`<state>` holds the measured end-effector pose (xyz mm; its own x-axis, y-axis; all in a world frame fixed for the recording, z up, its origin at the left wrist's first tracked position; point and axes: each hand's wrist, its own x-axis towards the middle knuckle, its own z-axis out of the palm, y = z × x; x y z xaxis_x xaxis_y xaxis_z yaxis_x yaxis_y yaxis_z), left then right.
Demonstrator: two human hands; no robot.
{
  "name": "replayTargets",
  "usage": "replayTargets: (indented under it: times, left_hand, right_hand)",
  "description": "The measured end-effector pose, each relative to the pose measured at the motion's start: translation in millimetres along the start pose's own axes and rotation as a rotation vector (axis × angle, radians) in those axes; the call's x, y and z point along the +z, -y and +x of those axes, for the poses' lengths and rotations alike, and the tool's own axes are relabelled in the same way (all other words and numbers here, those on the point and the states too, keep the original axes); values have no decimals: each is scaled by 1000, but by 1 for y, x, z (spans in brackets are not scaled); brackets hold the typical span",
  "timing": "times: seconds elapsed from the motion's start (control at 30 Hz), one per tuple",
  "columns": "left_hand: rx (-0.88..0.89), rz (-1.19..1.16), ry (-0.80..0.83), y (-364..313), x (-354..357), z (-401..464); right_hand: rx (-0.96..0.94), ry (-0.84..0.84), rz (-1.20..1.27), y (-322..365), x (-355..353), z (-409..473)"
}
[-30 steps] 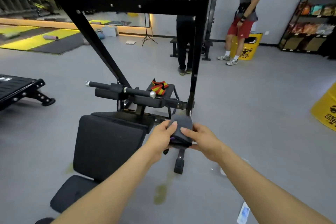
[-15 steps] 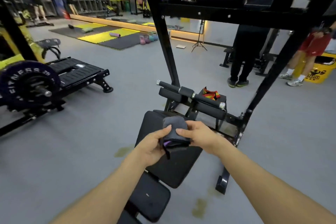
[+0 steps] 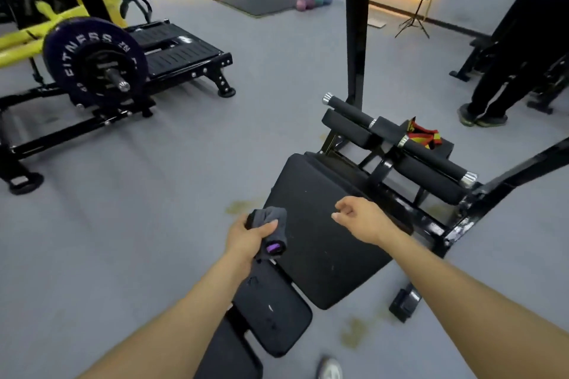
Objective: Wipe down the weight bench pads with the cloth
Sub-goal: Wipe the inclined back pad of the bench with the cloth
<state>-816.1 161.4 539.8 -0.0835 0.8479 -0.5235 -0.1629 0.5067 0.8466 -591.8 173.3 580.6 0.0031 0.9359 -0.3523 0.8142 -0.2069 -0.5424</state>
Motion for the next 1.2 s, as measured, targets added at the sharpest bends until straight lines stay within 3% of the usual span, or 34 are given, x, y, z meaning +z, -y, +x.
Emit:
replayTargets:
  times: [0.33,0.6,0.77,0.9,1.2]
  left_hand:
    - [101,309,-290,54,71,121]
    - [206,420,-396,86,107,199]
    - [420,446,-463,67,135,246]
    - [585,566,-334,84,148,266]
    - [645,547,-113,131,126,263]
  right_hand:
    - [-223,-2,-356,-75,20,143]
    - [-352,-187,-477,-116,52,219]
    - [-415,-297,-513,-142,74,242]
    - [-479,-418,-584,-154,83,246]
    - [-433,-517,-682,-154,95,248]
